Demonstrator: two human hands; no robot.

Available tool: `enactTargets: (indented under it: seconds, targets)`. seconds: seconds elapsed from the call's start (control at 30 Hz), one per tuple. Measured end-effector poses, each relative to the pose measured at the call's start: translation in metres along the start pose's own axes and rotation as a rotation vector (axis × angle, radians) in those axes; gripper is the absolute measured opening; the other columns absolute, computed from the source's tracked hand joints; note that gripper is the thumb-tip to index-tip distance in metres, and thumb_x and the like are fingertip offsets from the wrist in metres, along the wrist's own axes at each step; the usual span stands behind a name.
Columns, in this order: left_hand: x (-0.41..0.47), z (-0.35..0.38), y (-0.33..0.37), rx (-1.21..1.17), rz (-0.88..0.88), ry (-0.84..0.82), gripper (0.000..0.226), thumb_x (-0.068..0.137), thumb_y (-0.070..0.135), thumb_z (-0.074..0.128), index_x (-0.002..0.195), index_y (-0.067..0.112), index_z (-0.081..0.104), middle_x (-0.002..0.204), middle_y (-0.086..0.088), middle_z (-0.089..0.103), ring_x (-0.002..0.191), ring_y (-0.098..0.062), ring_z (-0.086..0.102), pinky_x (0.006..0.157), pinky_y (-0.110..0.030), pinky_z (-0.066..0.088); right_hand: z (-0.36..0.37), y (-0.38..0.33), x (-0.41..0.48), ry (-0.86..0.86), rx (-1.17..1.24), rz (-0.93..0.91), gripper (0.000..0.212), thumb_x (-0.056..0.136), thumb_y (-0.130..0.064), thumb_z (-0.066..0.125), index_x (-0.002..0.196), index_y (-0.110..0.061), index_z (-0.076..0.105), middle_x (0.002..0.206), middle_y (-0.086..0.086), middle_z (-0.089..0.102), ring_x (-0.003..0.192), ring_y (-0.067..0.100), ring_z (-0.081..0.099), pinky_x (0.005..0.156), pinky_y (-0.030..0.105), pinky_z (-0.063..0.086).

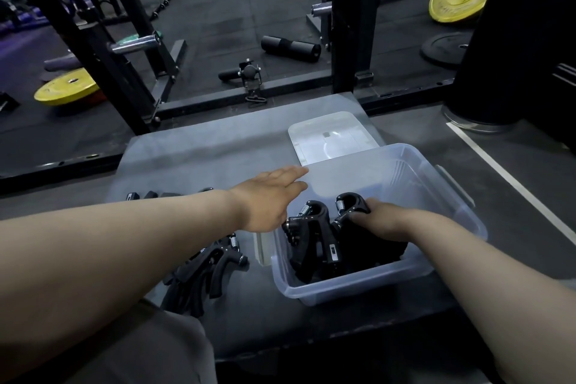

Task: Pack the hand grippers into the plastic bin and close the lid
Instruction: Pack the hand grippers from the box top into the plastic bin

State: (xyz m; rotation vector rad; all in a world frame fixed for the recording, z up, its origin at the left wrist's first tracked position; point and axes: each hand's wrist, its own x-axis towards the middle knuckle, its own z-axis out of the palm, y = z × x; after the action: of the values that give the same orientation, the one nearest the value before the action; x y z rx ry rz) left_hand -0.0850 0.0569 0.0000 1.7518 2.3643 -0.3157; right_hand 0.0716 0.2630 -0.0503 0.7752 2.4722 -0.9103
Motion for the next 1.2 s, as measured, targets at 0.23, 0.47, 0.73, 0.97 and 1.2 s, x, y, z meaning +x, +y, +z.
enactTargets:
  seconds: [0.23,0.47,0.73,0.97,1.2]
  targets:
    - [0.001,-0.002,0.001,-0.005,-0.019,-0.019,0.069,0.094,0.018,0.043,0.157,0.018,0.015,0.166,0.001,-0.007,0.152,-0.017,-0.001,0.123,-0.034,0.010,0.002,0.000,0.001,-0.013,-0.167,0.056,0.062,0.090,-0.049,0.054,0.140,-0.019,0.034,0.136,0.011,0.053,0.125,0.032,0.049,0.105,0.041,0.039]
    - [0.000,-0.003,0.001,-0.044,-0.043,-0.044,0.070,0.094,0.018,0.042,0.157,0.019,0.012,0.165,0.006,-0.010,0.152,-0.014,-0.004,0.123,-0.035,0.011,0.004,0.002,0.001,-0.007,-0.195,0.065,0.069,0.087,-0.056,0.051,0.141,-0.019,0.031,0.137,0.013,0.049,0.126,0.033,0.047,0.106,0.044,0.038]
    - [0.000,-0.003,-0.001,-0.075,-0.040,-0.051,0.071,0.094,0.017,0.042,0.158,0.018,0.012,0.165,0.007,-0.010,0.152,-0.014,-0.004,0.123,-0.034,0.011,0.007,0.001,0.000,0.004,-0.172,0.068,0.068,0.088,-0.056,0.052,0.141,-0.017,0.032,0.138,0.014,0.048,0.126,0.034,0.048,0.106,0.044,0.038]
    - [-0.003,-0.006,-0.004,-0.144,-0.042,-0.053,0.073,0.096,0.015,0.039,0.159,0.025,0.002,0.164,0.012,-0.011,0.151,-0.009,-0.005,0.123,-0.031,0.007,0.007,0.001,0.004,0.030,-0.135,0.092,0.087,0.076,-0.074,0.046,0.142,-0.019,0.031,0.140,0.013,0.047,0.127,0.034,0.047,0.107,0.046,0.038]
    - [-0.005,-0.007,-0.023,-0.245,-0.169,-0.122,0.069,0.102,0.031,0.035,0.157,0.032,-0.007,0.164,0.015,-0.009,0.151,-0.010,0.003,0.120,-0.029,0.012,0.018,-0.042,-0.015,0.155,-0.286,-0.084,0.084,0.094,-0.064,0.033,0.156,-0.022,-0.003,0.163,0.002,-0.014,0.150,0.022,-0.006,0.120,0.042,0.004]
